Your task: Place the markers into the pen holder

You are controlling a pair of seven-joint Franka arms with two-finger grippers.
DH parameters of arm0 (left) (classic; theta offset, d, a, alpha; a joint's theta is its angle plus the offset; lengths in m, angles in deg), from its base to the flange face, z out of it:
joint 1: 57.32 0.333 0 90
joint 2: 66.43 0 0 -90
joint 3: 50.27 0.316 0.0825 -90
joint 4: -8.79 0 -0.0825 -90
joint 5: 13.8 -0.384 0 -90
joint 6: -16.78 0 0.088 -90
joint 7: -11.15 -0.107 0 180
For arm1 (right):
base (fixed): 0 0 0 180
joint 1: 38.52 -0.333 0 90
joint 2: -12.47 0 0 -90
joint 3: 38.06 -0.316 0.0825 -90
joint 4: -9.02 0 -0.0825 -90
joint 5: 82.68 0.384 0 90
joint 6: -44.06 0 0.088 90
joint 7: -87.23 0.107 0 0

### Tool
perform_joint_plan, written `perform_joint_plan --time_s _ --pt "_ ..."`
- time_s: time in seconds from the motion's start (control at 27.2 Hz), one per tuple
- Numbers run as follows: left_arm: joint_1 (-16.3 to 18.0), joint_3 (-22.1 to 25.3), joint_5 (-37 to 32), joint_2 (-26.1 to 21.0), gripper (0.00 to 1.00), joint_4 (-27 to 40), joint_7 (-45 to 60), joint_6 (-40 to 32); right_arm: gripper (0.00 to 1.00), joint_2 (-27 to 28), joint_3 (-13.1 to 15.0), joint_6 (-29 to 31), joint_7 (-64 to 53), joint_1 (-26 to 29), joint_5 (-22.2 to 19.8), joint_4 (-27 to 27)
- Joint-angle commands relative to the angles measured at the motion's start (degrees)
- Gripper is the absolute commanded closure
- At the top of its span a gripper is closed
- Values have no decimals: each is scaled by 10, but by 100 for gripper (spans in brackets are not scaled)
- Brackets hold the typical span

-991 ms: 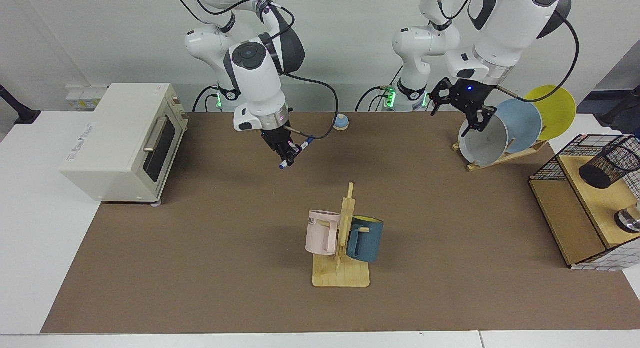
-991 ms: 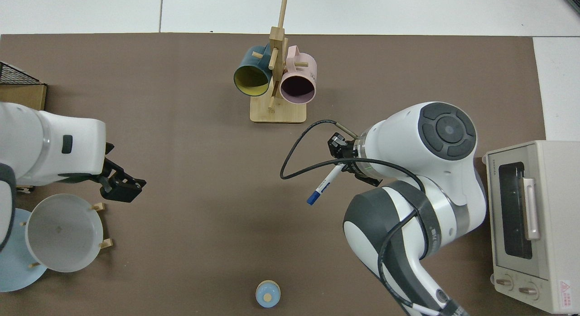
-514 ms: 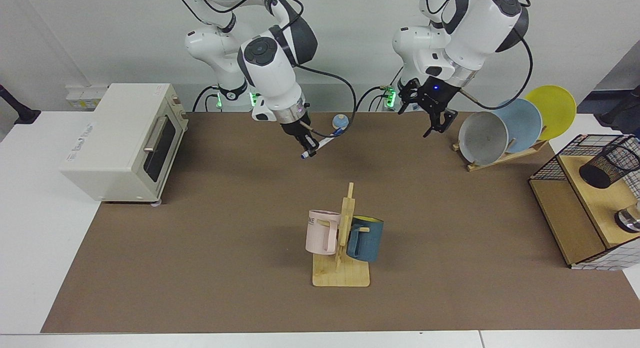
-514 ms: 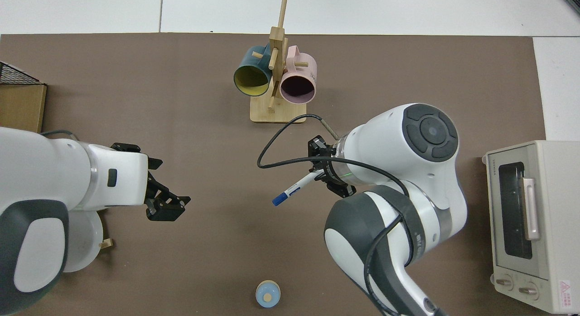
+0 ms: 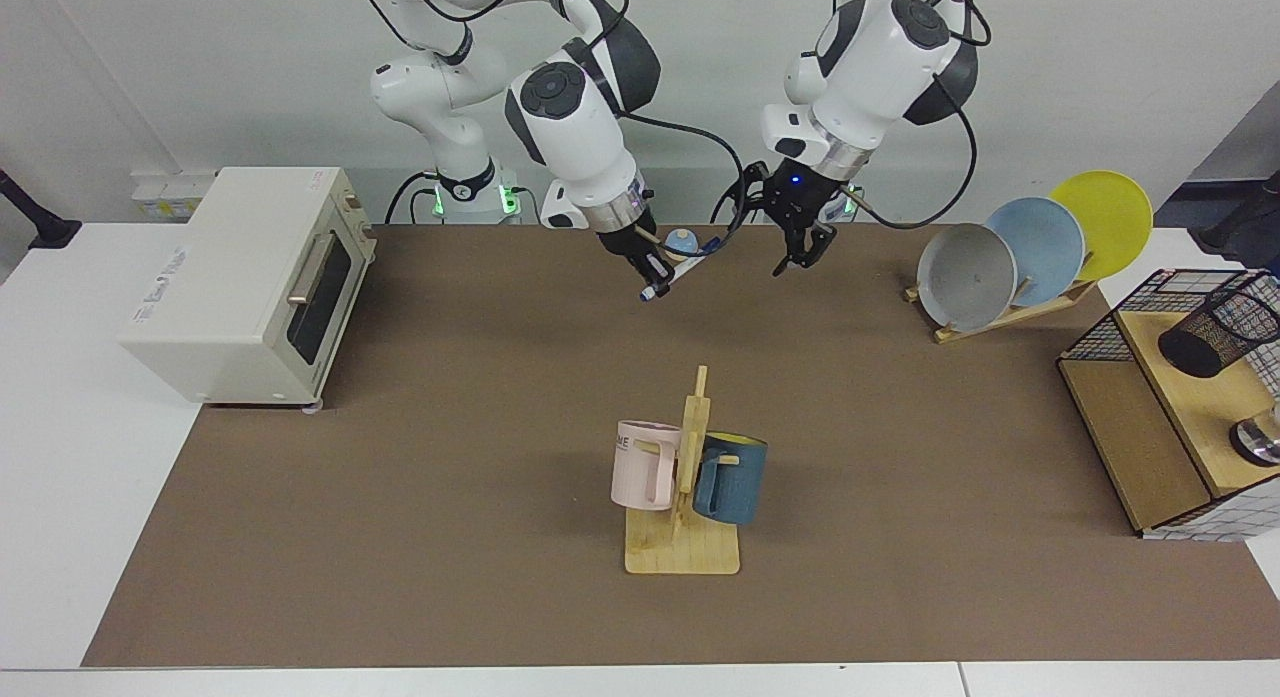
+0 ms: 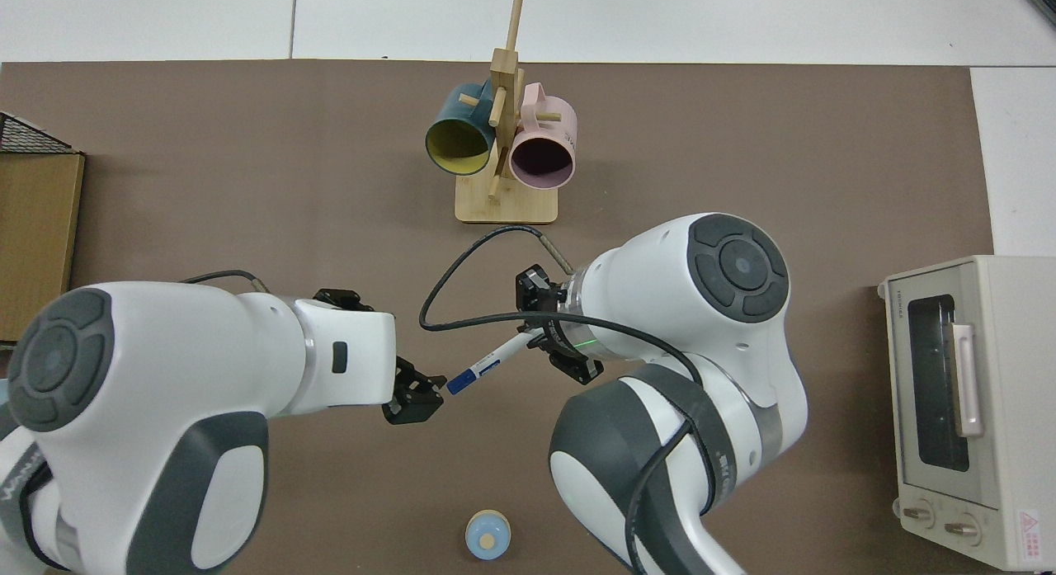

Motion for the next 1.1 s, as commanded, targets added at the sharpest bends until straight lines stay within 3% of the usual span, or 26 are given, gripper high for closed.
perform_joint_plan --time_s 0.0,0.26,0.55,0.62,0.77,0.92,1.06 --pt "-28 6 9 11 7 28 19 33 100 5 2 9 12 -2 16 7" --pt "-42 6 9 5 12 36 29 52 100 1 0 22 10 -5 33 6" --pt "-53 5 10 0 32 36 46 62 100 0 0 24 9 -22 34 1" --pt "-53 5 10 0 40 37 51 64 100 0 0 24 9 -23 34 1" --pt "-53 4 12 -1 64 38 61 63 100 0 0 23 7 -23 34 1" --pt "-52 5 12 -1 96 40 61 57 100 0 0 23 5 -23 35 0" --pt "-52 5 12 -1 100 44 57 55 100 0 0 24 5 -23 46 0"
